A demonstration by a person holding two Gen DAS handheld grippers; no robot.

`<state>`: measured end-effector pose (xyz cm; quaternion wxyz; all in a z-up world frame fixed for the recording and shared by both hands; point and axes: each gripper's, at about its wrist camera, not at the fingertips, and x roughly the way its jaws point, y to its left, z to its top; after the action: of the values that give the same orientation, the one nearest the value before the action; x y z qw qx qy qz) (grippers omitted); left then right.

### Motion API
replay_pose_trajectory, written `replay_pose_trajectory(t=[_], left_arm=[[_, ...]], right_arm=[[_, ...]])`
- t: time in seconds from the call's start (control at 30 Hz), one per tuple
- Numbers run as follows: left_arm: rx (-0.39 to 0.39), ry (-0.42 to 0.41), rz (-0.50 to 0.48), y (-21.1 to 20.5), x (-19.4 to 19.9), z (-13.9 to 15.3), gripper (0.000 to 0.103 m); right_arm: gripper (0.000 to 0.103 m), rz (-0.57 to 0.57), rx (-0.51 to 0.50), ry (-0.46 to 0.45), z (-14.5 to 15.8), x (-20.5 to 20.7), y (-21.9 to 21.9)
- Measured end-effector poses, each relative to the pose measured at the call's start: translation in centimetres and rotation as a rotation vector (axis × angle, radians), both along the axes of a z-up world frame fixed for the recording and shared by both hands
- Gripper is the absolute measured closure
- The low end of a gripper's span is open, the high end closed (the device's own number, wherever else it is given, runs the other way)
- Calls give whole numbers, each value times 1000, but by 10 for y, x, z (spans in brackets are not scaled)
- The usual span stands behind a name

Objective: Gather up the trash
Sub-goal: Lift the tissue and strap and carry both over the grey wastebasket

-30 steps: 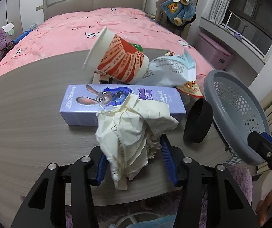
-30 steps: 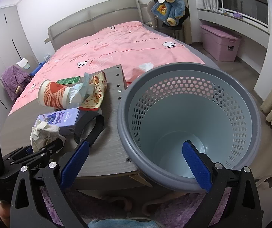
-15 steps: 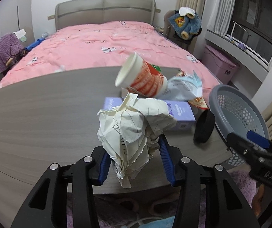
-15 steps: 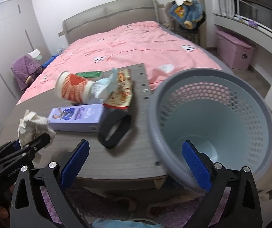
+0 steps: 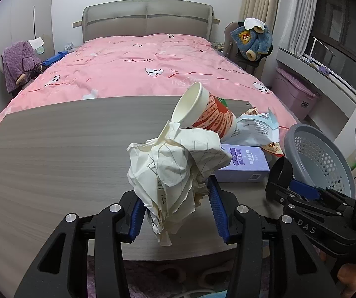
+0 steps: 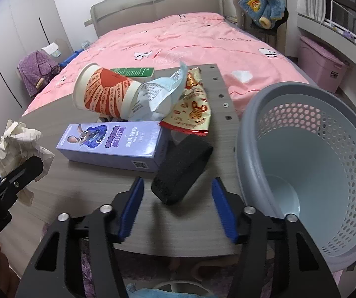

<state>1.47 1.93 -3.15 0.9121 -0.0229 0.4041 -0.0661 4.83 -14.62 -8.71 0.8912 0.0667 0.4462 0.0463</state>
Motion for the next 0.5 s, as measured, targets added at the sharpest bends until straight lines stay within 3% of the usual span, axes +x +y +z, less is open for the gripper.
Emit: replay_pose_trajectory(t=[0.13, 0.23, 0.37, 0.5], left_arm=[[1, 7, -7, -1, 2, -2, 57], [5, 10, -13, -3, 2, -2, 57], [7, 9, -21, -4, 1, -1, 57], [5, 2, -38, -8, -2, 3, 57]], right_arm=[[77, 14, 15, 14, -3, 3, 1], [87, 31, 32, 11, -2, 4, 2], [96, 40, 53, 5, 1, 3, 1], [96, 38, 67, -7, 7, -4, -4]])
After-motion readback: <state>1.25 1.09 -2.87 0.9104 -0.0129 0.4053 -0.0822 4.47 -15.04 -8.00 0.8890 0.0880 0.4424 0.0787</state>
